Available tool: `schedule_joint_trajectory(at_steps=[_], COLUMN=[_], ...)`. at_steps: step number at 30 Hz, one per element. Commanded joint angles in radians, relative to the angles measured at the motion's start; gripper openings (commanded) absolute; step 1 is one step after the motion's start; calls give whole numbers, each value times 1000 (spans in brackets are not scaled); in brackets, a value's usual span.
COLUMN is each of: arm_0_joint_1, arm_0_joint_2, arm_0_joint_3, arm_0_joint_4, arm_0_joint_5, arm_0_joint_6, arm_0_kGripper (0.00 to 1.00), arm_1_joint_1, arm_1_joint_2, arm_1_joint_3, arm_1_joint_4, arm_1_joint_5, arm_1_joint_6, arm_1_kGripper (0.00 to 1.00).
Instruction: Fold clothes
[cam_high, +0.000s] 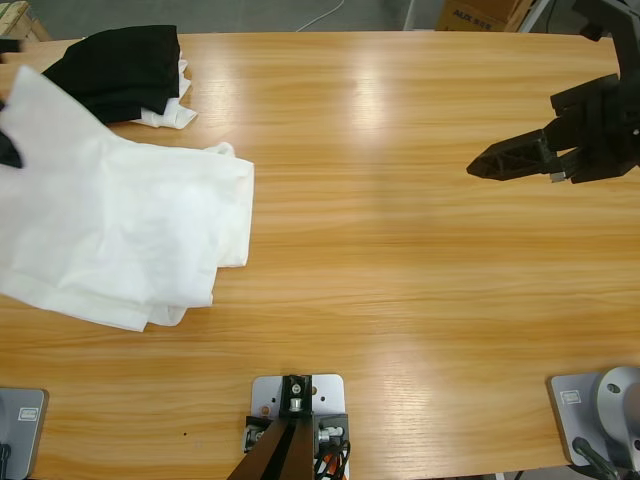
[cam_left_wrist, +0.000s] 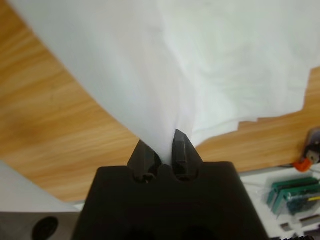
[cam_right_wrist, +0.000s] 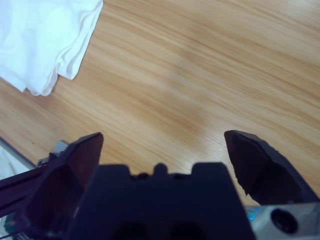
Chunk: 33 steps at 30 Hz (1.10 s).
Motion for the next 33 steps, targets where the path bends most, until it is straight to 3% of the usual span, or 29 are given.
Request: schedule_joint_trajectory(at_steps=[1,14,32,33], arm_0_joint_1=[-176,-341,-469,-477], arm_0_joint_2=[192,379,568,575], arm_0_joint_3=[-52,-247,-382,-395], arm_0_joint_4=[44,75,74,74], arm_0_joint_5=[9,-34,-159,-163], arm_0_joint_6=[-36,-62,-91,-101], arm_0_kGripper=[0,0,0,131], arm_1_joint_1=[7,7,7,7], arm_1_joint_2=[-28,-38,-12,-11], arm_1_joint_3=[67,137,162,163], arm_1_joint_4=[-28,-94,-125,-127], arm_1_joint_5=[-8,-2,8,9], arm_1_joint_6=[13,25,25,26], arm_1_kGripper=[1000,1000,1000,1000])
